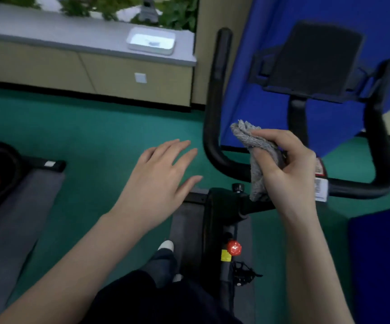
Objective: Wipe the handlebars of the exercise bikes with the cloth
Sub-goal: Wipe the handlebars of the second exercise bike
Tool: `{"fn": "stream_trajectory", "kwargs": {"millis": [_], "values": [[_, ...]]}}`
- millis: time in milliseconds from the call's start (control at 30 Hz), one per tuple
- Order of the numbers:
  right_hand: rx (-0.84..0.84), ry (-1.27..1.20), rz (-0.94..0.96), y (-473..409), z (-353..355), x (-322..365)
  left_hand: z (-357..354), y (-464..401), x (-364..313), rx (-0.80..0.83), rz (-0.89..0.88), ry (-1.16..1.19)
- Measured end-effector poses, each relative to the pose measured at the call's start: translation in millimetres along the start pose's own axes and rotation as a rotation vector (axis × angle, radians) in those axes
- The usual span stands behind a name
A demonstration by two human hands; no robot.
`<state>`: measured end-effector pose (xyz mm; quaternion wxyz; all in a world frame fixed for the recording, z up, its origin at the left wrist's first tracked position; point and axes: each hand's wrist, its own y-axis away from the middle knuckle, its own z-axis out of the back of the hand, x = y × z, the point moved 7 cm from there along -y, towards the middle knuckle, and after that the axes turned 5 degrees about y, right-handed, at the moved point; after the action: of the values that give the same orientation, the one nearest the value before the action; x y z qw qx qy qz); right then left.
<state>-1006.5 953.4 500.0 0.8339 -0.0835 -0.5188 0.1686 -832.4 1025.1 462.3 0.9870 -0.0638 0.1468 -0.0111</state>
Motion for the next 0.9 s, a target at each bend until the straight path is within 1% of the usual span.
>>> {"fn": "stream_trajectory", "kwargs": {"millis": [200,333,433,600,767,900], "values": [[0.244,-0.042,0.088,17,-81,36,-12,70,89,0.017,0.299,-0.059],[0.339,-0.045,0.149,31,-135,58,-31,121,156,0.048,0.495,-0.058],[0.425,-0.068,0.15,47,-181,71,-40,165,206,0.038,0.638,-0.045],[0.56,-0.048,0.162,74,-271,100,-50,256,288,0.088,0.864,0.007],[0.696,-0.043,0.219,108,-367,145,-46,360,367,0.129,1.073,0.02],[0.782,-0.062,0.255,136,-438,186,-39,422,416,0.156,1.171,0.043]]}}
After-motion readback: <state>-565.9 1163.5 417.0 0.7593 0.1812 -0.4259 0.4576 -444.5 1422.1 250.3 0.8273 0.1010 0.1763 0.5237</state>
